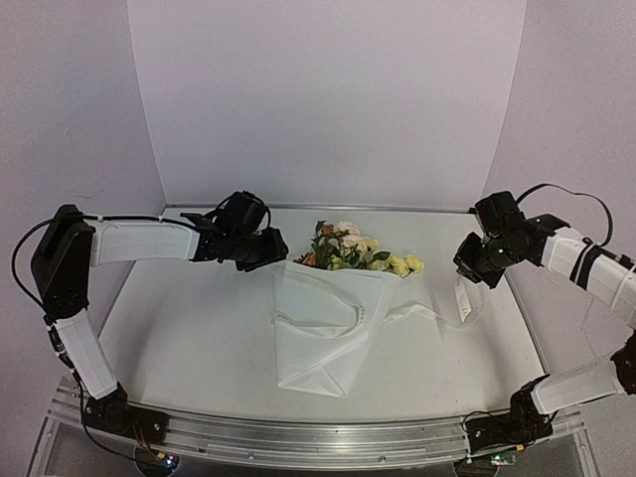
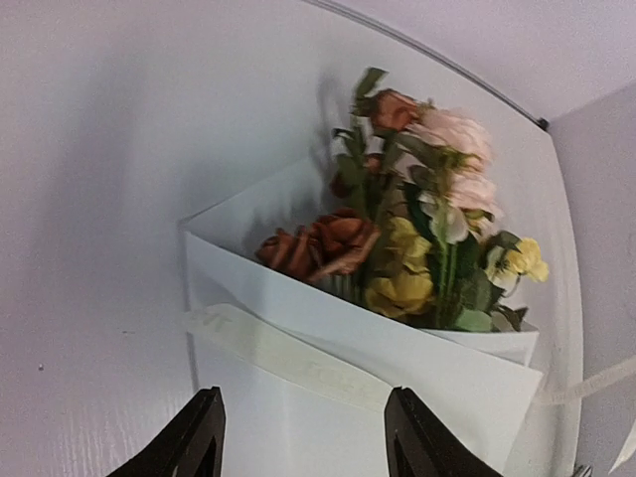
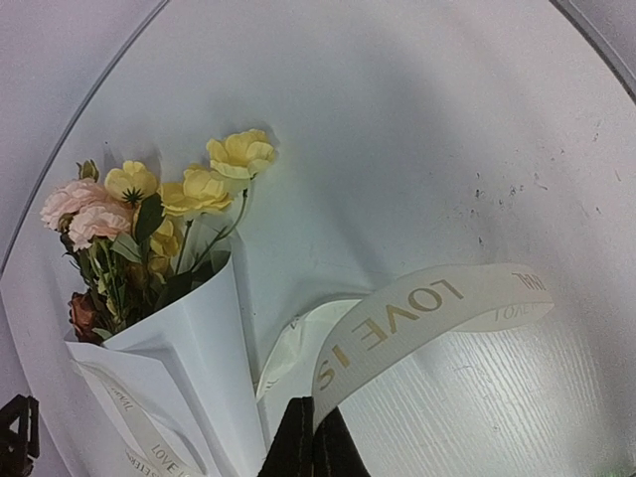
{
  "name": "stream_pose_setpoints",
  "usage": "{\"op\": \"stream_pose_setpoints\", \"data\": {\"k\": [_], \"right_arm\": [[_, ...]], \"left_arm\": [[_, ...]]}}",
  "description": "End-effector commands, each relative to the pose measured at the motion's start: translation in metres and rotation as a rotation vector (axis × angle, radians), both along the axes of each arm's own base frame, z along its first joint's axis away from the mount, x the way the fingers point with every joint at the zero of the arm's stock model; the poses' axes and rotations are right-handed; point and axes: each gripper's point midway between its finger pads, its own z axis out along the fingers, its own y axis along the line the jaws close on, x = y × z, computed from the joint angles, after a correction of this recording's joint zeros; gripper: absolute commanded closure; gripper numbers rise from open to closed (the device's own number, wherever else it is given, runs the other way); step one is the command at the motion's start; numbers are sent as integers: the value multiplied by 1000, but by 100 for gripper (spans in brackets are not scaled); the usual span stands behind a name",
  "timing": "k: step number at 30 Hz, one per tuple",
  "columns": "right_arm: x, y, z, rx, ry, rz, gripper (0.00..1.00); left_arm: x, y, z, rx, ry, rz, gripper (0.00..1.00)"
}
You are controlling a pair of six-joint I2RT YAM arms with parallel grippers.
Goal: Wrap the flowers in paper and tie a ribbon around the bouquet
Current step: Place the left side of the ribbon on the folded bouquet, then adjust the left side of the ribbon on the folded bouquet.
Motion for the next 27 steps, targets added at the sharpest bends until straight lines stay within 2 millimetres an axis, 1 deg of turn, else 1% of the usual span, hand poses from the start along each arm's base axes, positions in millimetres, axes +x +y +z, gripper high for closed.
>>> {"op": "stream_pose_setpoints", "data": {"k": [1,3,6,10,14,17,21,27], "right_arm": [[3,1,15,2,-43,14,100],[3,0,15,1,-44,16,100],[4,1,16,1,-49,19,100],[3,1,17,2,-51,19,100],[4,1,17,2,-53,19,100],[4,1,17,4,-56,19,100],[3,0,18,4,-60,19,100],[1,0,18,6,-62,19,100]], "left_arm": [[15,38,-44,-2,163,169,42],[21,37,-50,-22,175,160,42],[29,32,-58,-58,201,139,41],[30,25,-72,-128,270,119,42],[30,19,-78,-183,293,115,43],[33,17,-77,-214,278,122,45],[36,16,-79,-226,275,122,53],[41,15,-79,-232,268,121,71]]}}
